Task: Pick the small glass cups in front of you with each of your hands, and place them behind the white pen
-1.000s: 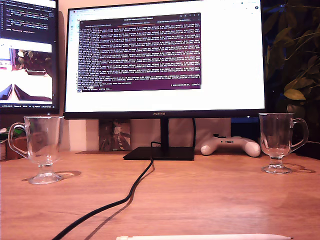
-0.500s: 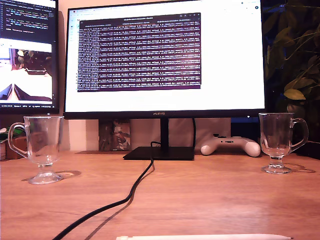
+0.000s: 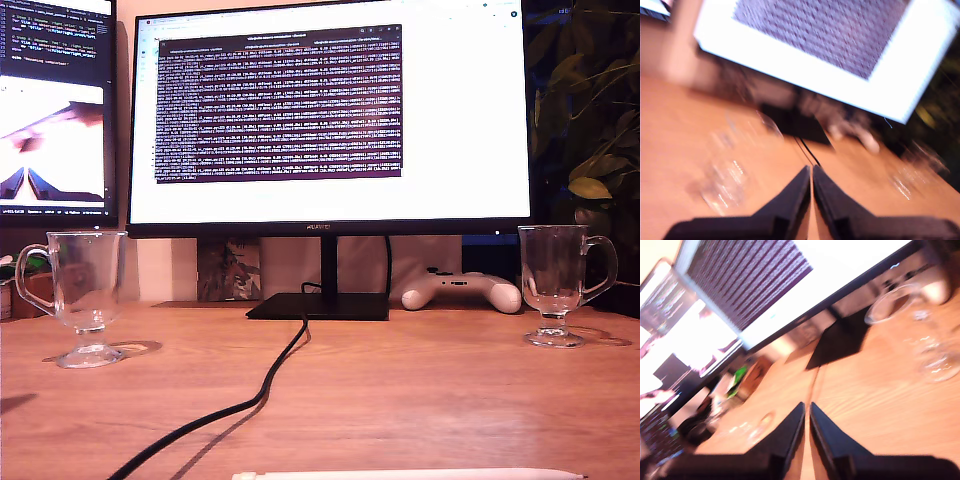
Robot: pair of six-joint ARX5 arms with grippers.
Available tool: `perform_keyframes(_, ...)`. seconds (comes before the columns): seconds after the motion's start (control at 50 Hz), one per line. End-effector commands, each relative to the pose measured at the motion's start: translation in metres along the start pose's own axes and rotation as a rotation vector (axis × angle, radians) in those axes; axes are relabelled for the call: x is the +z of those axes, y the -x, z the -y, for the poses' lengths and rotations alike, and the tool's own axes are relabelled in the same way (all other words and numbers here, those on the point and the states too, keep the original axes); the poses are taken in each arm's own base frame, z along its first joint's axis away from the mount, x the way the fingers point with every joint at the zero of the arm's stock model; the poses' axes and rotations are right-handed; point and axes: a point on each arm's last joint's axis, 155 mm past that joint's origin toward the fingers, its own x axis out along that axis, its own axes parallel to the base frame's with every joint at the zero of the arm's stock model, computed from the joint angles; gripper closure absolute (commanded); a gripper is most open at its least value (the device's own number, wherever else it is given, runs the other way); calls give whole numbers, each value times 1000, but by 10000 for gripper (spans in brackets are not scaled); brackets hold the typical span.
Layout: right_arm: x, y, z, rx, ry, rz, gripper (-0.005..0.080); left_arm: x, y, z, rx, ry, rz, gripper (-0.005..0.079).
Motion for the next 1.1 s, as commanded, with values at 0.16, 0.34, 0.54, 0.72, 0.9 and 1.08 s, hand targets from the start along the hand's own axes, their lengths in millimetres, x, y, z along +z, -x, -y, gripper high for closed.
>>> perform_keyframes(0.16,15,3,-18,-65,65,-124,762,22,3,31,-33,-13,-115,762)
perform_keyframes(0.34,21,-6,-10,-166,114,-285,764,26,-6,30,12,-120,-267,762)
perform_keyframes(0.54,44,-24,10,-288,285,-427,764,21,-20,12,85,-226,-466,762)
perform_keyframes(0.72,58,-39,36,-392,398,-586,764,15,-29,-13,156,-332,-634,762)
perform_keyframes(0.9,81,-60,60,-483,482,-667,763,16,-36,-32,210,-411,-731,762)
perform_keyframes(1.08,81,-74,75,-511,526,-780,369,23,-45,-35,210,-439,-730,761)
